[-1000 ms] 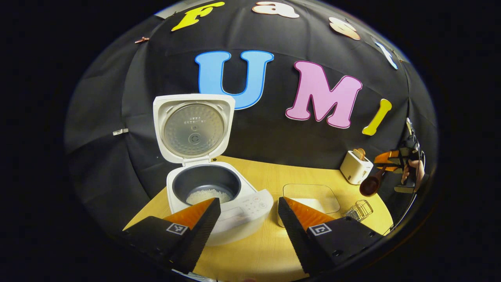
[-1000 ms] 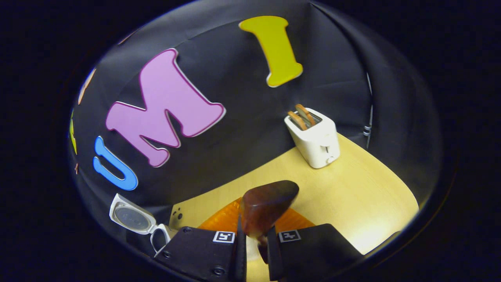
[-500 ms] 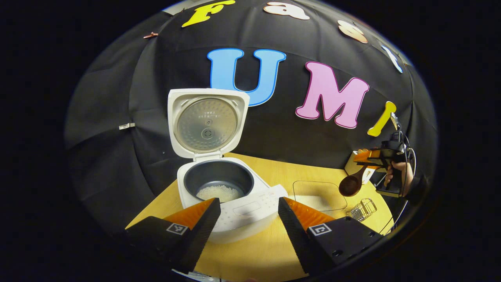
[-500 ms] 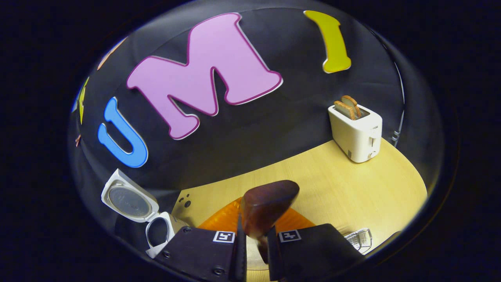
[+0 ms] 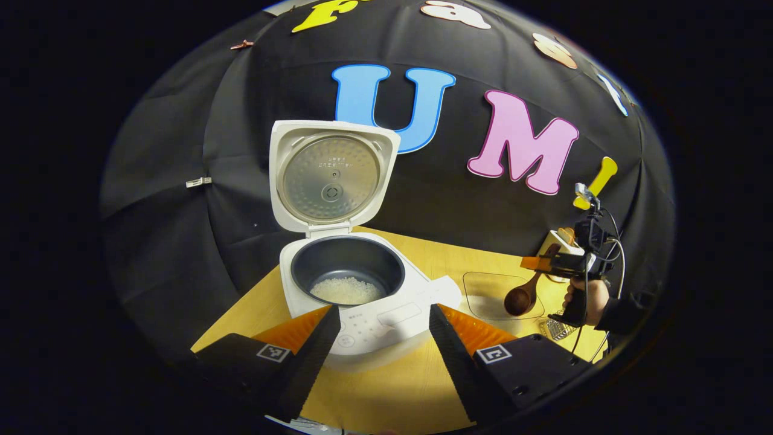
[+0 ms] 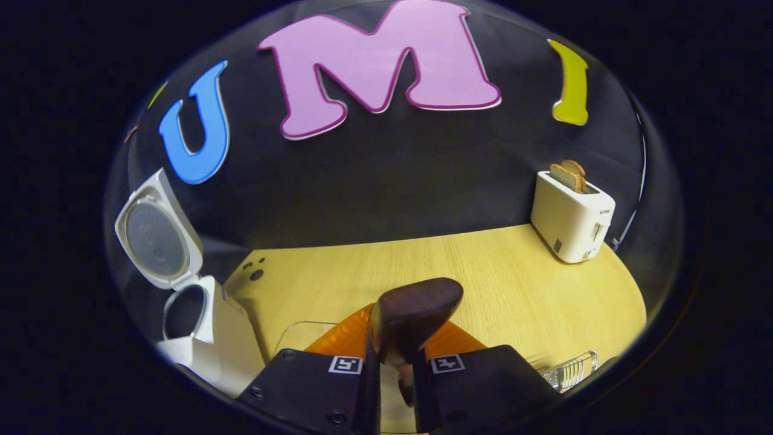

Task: Close the left gripper, press the button to open the rice cooker; take a wooden spoon from the chopstick holder with the right hand, scoop a spoonful of rice and pour it into the rice cooker, then put the wooden spoon back into the chopstick holder.

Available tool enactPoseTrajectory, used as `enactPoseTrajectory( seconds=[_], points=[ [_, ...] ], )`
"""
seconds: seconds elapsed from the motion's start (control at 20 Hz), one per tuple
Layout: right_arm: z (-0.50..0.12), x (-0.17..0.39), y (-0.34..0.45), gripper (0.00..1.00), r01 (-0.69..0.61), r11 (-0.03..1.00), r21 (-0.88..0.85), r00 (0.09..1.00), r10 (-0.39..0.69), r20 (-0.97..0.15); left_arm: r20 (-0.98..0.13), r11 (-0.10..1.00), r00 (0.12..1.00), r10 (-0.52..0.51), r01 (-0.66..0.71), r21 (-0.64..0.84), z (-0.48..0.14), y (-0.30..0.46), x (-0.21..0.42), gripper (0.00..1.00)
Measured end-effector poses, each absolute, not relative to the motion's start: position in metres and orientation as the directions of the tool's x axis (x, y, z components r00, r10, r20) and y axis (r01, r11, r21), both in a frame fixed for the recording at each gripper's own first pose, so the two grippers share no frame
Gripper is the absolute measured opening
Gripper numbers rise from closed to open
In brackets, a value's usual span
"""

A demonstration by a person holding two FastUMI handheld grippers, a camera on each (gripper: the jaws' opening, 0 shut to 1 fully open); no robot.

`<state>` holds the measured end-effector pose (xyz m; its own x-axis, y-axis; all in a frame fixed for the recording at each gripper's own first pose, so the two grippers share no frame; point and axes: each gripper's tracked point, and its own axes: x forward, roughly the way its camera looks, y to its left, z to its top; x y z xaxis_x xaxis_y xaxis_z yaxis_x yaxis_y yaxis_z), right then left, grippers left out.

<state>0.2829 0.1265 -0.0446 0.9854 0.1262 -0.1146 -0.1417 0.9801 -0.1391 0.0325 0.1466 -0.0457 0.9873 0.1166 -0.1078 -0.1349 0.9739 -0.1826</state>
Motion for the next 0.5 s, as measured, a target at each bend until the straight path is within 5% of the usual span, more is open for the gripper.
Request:
enactPoseTrajectory(
  seconds=[0.35, 0.4, 0.5],
  points=[
    [-0.094, 0.265, 0.136, 0.26, -0.139, 0.985, -0.105, 0.972, 0.116, -0.203, -0.091, 0.971, 0.989, 0.116, -0.132, -0.200, -0.042, 0.153, 0.034, 0.96],
    [-0.101, 0.261, 0.140, 0.15, -0.141, 0.986, -0.083, 0.968, 0.120, -0.221, -0.091, 0.970, 0.989, 0.117, -0.133, -0.204, -0.044, 0.154, 0.033, 0.96],
    [-0.110, 0.253, 0.146, 0.14, -0.142, 0.989, -0.041, 0.961, 0.128, -0.247, -0.092, 0.968, 0.989, 0.118, -0.135, -0.213, -0.045, 0.155, 0.032, 0.96]
  ],
)
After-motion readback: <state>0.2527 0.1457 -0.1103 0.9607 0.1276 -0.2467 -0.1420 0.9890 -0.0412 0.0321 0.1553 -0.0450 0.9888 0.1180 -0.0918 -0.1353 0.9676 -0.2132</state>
